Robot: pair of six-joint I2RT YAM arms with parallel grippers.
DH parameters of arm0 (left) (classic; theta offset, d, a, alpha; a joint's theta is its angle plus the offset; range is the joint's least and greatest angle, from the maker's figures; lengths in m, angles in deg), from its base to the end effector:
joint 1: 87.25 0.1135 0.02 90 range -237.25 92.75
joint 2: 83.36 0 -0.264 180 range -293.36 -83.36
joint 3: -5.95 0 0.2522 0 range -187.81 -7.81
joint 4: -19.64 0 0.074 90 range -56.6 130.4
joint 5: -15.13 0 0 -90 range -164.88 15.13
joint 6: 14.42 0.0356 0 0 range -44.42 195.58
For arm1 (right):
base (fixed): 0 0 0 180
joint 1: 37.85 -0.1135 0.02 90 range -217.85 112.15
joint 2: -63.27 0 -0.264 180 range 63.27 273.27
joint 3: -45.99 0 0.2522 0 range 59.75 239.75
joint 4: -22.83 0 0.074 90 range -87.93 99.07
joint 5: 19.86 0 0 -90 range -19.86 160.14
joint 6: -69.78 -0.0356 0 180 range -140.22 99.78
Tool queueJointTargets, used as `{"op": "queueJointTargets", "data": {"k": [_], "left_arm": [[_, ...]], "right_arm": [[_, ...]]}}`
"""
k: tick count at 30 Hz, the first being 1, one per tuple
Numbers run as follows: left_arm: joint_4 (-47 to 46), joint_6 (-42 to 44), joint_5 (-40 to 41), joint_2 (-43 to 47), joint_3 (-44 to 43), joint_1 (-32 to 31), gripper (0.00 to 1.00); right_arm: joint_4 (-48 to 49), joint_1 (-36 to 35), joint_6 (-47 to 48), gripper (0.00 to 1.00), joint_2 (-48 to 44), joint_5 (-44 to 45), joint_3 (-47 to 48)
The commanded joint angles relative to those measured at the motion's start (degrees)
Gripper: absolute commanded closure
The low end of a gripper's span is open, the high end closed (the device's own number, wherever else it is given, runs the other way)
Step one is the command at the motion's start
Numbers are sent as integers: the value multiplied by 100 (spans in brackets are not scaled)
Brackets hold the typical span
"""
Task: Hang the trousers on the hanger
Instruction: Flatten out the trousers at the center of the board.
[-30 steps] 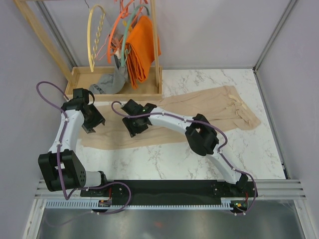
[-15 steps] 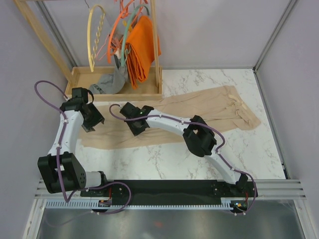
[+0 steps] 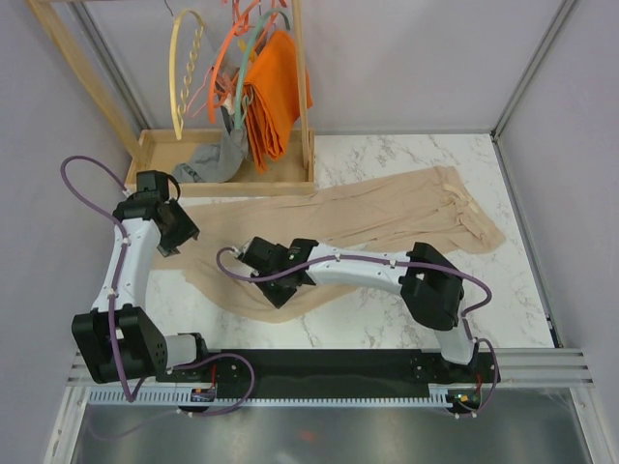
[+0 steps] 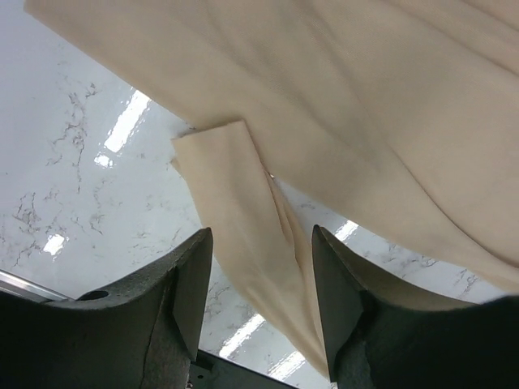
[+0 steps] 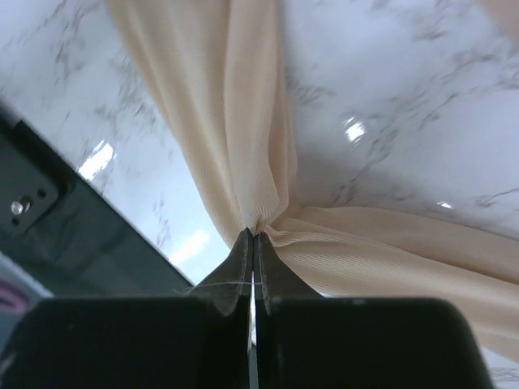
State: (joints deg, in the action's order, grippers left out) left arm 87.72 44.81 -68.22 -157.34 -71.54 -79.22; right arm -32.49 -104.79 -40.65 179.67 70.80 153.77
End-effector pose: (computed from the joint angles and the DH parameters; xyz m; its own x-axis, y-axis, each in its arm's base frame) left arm 0.2428 0.0384 0.2839 -0.6722 -0.6080 -0.4225 -0.6190 0.7746 -0.1298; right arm 0.1707 0.4000 0.2137 -0.6502 -0.6362 -0.4153 -0.7375 0.6599 0.1437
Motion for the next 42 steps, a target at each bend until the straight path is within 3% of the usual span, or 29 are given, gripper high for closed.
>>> {"op": "queueJointTargets", "data": {"k": [1,3,4,7,10,13,21,27,31,34,41,42], "left_arm": [[113,9,248,234,61,32,41],[209,-70,292,200,132,84,41],[306,-122,301,147,167,111,41],[518,-228,188,-11,394,277,41],[518,-211,-207,-292,633,331,41],[430,-211,-848,-564,782,331,41],[-9,-369,-1237,-952,1019,287,37],[-98,-623,-1080,-1593,1266,269,40],[-97,-869,-684,-1699,1310,269,45],[-89,-975,-507,-1874,1345,287,54],[-45,-1020,-586,-1814,1389,357,98],[16,-1002,-586,-1726,1345,392,98]], "right_arm": [[298,-30,91,97,-232,-801,-524],[324,-30,65,84,-258,-1164,-752],[315,-21,74,70,-284,-1252,-814],[315,145,48,52,-574,-876,-1043],[175,653,-14,47,-846,-744,-1105],[-9,1460,-58,46,-1136,-560,-1149],[-352,3588,-330,43,-1366,65,-1447],[-476,4573,-577,46,-1330,478,-1737],[-449,4830,-524,48,-1383,443,-1852],[-432,4944,-559,49,-1427,504,-1948],[-291,5138,-489,52,-1296,549,-2230],[-282,5155,-471,52,-1269,583,-2230]]}}
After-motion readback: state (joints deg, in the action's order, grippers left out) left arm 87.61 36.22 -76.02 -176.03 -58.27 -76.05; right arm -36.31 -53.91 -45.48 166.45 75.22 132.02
